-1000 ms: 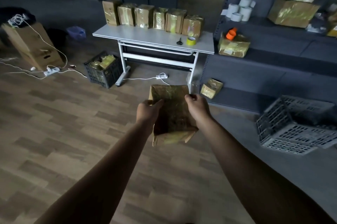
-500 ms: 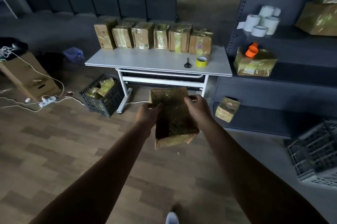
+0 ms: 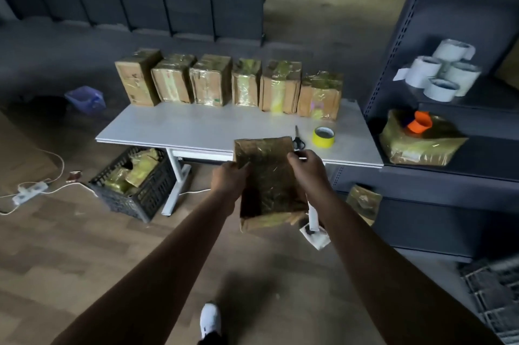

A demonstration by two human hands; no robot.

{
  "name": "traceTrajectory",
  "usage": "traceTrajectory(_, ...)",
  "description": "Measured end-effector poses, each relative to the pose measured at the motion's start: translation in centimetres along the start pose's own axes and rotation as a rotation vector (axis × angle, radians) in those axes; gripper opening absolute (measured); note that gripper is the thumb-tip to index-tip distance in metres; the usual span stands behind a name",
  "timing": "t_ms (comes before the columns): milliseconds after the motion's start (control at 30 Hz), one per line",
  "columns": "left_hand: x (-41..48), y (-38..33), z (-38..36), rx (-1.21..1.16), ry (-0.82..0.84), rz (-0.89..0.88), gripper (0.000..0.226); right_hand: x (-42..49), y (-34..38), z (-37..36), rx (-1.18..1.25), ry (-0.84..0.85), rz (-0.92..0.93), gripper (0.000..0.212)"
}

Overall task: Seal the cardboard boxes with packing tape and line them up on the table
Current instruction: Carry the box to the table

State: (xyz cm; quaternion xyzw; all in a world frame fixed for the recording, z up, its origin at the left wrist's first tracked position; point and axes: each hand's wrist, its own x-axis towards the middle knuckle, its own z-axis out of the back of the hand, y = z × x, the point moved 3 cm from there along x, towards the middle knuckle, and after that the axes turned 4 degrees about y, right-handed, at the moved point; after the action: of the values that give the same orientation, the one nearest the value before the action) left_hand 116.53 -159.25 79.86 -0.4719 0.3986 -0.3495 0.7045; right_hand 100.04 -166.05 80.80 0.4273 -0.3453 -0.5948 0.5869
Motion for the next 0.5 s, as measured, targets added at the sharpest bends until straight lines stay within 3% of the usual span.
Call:
traceTrajectory(300,18.5,-3.1,2.3,-0.141,0.234,0.048,0.033,15.9,4.9,-6.3,-0.142,-0.003,-0.097,0.034)
traceTrajectory(500,26.6,-4.2,3.1,-0.113,0.193,0.099,0.028,23.3,6.0,-9.8,-0.195,0.057,-0.1,0.027)
